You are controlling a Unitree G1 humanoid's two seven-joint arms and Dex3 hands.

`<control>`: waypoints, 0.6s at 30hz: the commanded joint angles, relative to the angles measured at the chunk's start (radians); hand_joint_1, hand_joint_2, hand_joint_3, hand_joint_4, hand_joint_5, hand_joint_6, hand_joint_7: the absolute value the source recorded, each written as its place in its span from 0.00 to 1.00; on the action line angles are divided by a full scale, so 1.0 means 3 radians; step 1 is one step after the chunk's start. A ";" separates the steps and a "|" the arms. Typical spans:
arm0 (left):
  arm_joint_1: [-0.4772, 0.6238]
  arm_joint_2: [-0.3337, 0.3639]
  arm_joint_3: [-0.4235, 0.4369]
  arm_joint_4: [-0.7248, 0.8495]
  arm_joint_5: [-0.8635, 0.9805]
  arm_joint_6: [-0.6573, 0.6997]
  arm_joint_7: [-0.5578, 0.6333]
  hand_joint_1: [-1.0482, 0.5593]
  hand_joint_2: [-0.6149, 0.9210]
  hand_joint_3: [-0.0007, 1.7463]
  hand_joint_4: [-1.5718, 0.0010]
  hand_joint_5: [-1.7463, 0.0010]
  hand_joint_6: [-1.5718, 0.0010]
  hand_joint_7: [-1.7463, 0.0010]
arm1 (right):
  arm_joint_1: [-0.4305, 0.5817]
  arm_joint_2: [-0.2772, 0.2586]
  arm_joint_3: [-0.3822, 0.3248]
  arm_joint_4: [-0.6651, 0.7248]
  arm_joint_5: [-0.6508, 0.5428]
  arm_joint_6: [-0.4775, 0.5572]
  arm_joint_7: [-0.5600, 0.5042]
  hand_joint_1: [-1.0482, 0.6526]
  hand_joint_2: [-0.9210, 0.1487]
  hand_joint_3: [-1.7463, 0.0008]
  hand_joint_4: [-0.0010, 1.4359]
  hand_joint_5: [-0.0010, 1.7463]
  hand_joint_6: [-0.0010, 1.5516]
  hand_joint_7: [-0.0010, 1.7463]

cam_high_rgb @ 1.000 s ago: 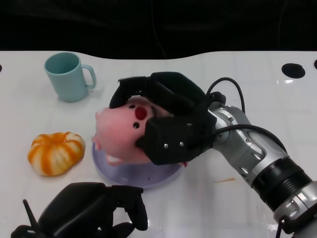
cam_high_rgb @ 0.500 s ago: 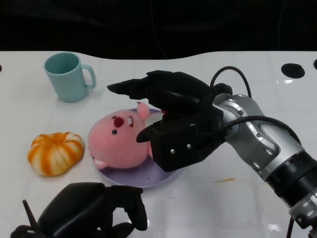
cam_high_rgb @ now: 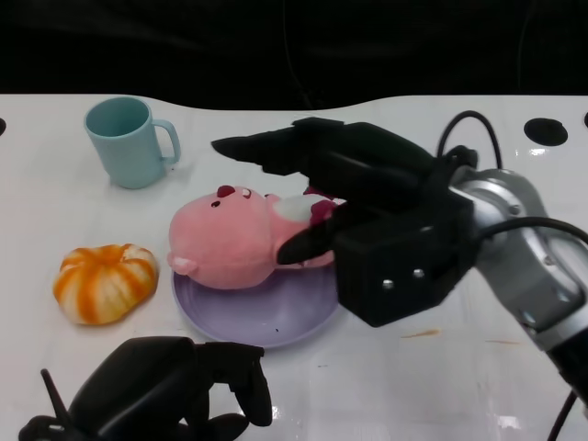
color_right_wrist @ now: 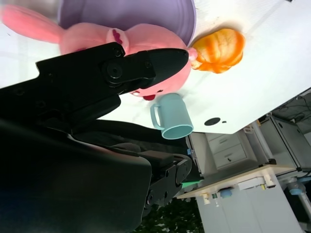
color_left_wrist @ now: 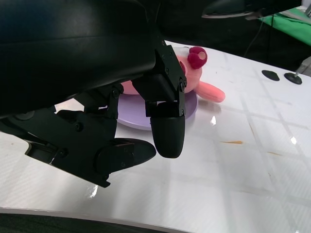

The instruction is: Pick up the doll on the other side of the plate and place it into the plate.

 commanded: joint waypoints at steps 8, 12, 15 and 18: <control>0.0014 0.0058 0.0049 -0.0019 -0.0027 0.0004 -0.0005 0.51 0.89 0.36 0.52 0.22 0.50 0.37 | 0.0512 -0.0359 -0.0372 -0.0488 0.0427 0.0038 0.0156 0.16 0.00 0.94 0.00 0.31 0.12 0.03; 0.0007 0.0070 0.0055 -0.0017 -0.0020 -0.0002 -0.0008 0.52 0.89 0.35 0.52 0.21 0.51 0.37 | 0.0713 -0.0450 -0.0490 -0.0580 0.0578 -0.0007 0.0156 0.18 0.00 0.95 0.02 0.35 0.14 0.04; 0.0012 0.0090 0.0069 0.0012 -0.0029 -0.0066 0.0020 0.53 0.88 0.35 0.52 0.20 0.51 0.37 | 0.0872 -0.0513 -0.0573 -0.0603 0.0647 -0.0130 0.0114 0.19 0.00 0.96 0.05 0.37 0.16 0.04; 0.0016 0.0098 0.0081 0.0000 -0.0035 -0.0048 0.0003 0.53 0.88 0.36 0.53 0.19 0.51 0.37 | 0.0995 -0.0566 -0.0631 -0.0651 0.0652 -0.0175 0.0084 0.19 0.00 0.95 0.08 0.40 0.18 0.05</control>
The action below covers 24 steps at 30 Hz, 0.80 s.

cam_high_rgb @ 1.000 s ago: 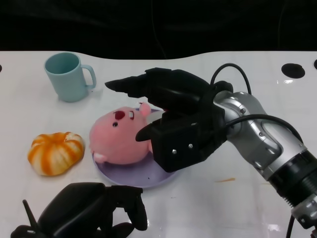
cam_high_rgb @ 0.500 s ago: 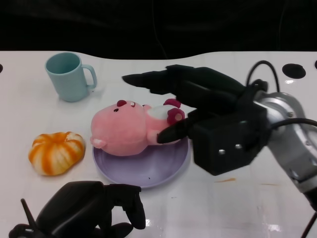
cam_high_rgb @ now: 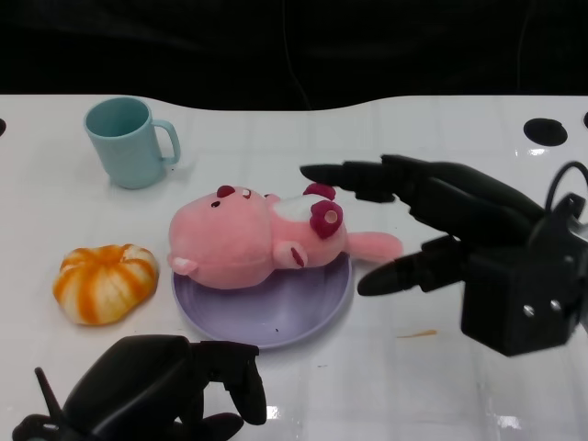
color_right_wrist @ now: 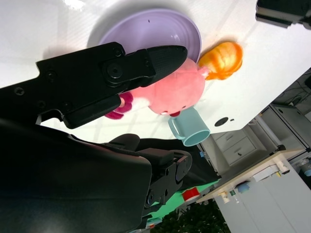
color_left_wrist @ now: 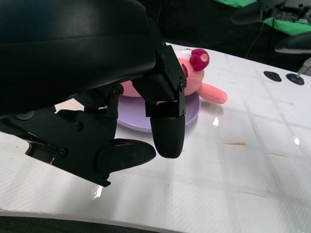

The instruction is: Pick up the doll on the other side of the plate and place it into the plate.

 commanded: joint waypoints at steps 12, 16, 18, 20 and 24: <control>0.0003 0.0073 0.0062 0.0015 -0.0076 -0.0014 -0.0001 0.53 0.87 0.39 0.53 0.16 0.51 0.36 | 0.0627 -0.0276 -0.0354 -0.0462 0.0427 0.0266 0.0132 0.39 0.02 0.99 0.28 0.50 0.36 0.11; 0.0001 0.0081 0.0062 0.0019 -0.0089 -0.0005 -0.0001 0.53 0.87 0.39 0.54 0.16 0.52 0.35 | 0.0763 -0.0335 -0.0430 -0.0632 0.0541 0.0402 0.0193 0.50 0.01 0.99 0.39 0.56 0.47 0.16; 0.0001 0.0083 0.0065 0.0031 -0.0101 -0.0023 0.0012 0.54 0.87 0.39 0.54 0.16 0.52 0.35 | 0.0838 -0.0361 -0.0488 -0.0730 0.0617 0.0535 0.0225 0.54 0.00 0.95 0.45 0.58 0.53 0.20; -0.0001 0.0090 0.0071 0.0037 -0.0108 -0.0038 0.0015 0.54 0.87 0.39 0.54 0.16 0.52 0.35 | 0.0912 -0.0350 -0.0551 -0.0789 0.0714 0.0610 0.0230 0.57 0.01 0.92 0.48 0.60 0.55 0.24; -0.0003 0.0104 0.0098 0.0052 -0.0143 -0.0067 0.0012 0.53 0.86 0.39 0.54 0.16 0.52 0.35 | 0.1040 -0.0358 -0.0610 -0.0887 0.0782 0.0708 0.0207 0.66 0.30 0.51 0.55 0.72 0.51 0.55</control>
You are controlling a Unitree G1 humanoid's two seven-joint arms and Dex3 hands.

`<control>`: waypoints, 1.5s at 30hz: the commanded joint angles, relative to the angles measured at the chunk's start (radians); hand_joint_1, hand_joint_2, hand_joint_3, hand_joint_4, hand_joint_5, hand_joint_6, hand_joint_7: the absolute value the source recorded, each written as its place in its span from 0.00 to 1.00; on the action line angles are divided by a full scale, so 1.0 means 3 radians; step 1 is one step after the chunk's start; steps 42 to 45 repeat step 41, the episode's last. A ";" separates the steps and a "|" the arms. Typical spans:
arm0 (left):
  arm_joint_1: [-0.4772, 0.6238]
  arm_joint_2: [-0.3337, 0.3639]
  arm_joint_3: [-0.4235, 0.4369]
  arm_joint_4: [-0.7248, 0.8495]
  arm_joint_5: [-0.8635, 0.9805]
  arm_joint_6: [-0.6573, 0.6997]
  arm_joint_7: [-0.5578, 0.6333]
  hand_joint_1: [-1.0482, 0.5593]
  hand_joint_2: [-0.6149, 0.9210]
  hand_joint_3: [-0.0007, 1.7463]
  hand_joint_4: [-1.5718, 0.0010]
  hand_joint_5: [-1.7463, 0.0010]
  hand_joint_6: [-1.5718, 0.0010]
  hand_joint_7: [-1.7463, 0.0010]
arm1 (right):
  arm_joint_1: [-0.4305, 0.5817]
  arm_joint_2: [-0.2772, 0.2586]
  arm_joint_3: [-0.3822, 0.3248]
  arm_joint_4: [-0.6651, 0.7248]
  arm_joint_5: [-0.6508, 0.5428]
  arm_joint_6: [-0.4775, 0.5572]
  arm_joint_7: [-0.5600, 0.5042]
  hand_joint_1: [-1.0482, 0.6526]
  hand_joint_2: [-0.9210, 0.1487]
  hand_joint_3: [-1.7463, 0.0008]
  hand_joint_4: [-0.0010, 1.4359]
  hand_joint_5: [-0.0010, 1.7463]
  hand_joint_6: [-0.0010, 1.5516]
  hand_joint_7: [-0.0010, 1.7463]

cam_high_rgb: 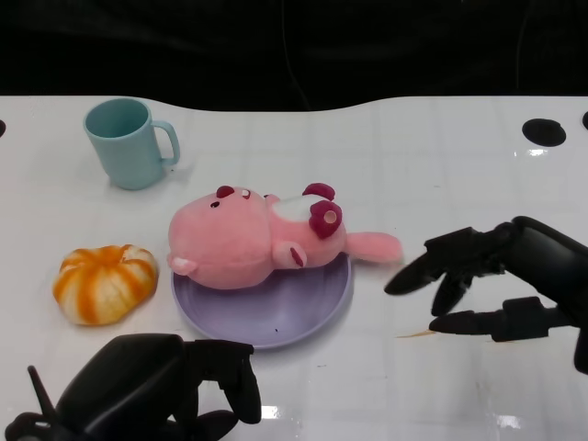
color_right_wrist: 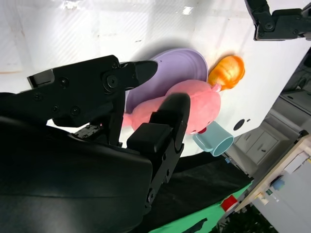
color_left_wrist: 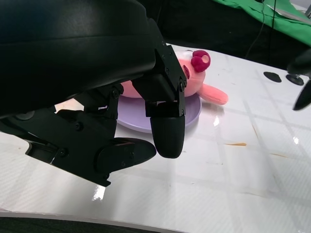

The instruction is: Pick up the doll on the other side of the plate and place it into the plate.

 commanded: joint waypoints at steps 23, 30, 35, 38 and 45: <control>0.0122 0.0115 0.0149 0.0013 -0.0097 -0.0102 0.0027 0.52 0.88 0.35 0.55 0.18 0.52 0.38 | 0.0126 -0.0142 0.0114 0.0263 -0.0312 -0.0238 -0.0071 0.62 0.53 0.20 0.60 1.00 0.45 0.94; 0.0132 0.0106 0.0166 0.0025 -0.0114 -0.0156 0.0053 0.53 0.87 0.36 0.54 0.17 0.52 0.38 | 0.0123 -0.0162 0.0127 0.0272 -0.0368 -0.0240 -0.0062 0.62 0.51 0.23 0.59 1.00 0.44 0.94; 0.0125 0.0101 0.0177 0.0009 -0.0133 -0.0134 0.0016 0.52 0.88 0.36 0.55 0.17 0.52 0.38 | 0.0112 -0.0168 0.0140 0.0241 -0.0424 -0.0206 -0.0057 0.61 0.51 0.24 0.59 1.00 0.45 0.93; 0.0139 0.0106 0.0184 0.0022 -0.0140 -0.0162 0.0025 0.52 0.88 0.36 0.55 0.17 0.52 0.38 | 0.0117 -0.0159 0.0141 0.0245 -0.0434 -0.0253 -0.0075 0.62 0.51 0.24 0.59 1.00 0.45 0.92; 0.0146 0.0114 0.0191 0.0012 -0.0145 -0.0168 0.0018 0.53 0.88 0.36 0.55 0.17 0.51 0.38 | 0.0122 -0.0149 0.0135 0.0249 -0.0430 -0.0281 -0.0090 0.61 0.51 0.23 0.59 1.00 0.46 0.91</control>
